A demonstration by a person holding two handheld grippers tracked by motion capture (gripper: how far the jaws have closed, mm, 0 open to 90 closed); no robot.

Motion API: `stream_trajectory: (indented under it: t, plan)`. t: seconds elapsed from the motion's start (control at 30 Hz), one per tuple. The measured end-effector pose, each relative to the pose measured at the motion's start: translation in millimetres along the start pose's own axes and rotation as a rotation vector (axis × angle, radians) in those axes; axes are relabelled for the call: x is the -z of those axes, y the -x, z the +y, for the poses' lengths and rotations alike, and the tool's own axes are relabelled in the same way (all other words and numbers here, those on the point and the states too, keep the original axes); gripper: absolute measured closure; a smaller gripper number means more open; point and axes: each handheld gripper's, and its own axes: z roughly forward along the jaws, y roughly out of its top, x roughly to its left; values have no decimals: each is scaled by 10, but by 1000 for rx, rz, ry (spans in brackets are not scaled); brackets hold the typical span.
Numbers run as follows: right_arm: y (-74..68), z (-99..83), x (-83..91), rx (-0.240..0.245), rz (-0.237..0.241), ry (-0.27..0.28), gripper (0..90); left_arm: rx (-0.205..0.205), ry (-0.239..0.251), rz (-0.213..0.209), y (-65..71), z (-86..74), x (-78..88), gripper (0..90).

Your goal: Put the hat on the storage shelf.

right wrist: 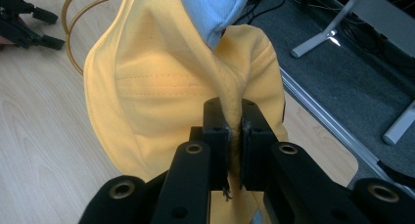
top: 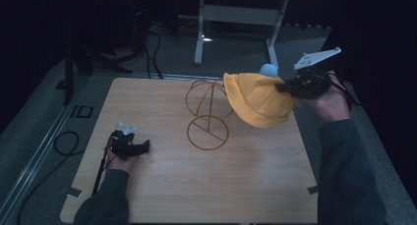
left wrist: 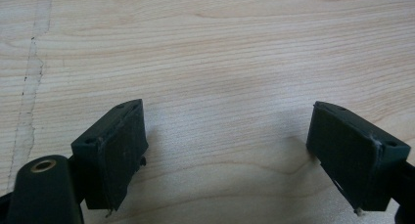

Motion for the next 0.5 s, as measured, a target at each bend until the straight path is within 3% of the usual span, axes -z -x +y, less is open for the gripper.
stream_trajectory:
  t: [0.5]
  plan:
    - [-78, 190, -49, 30, -19, 9, 841, -1, 1, 0, 0, 0, -1, 150]
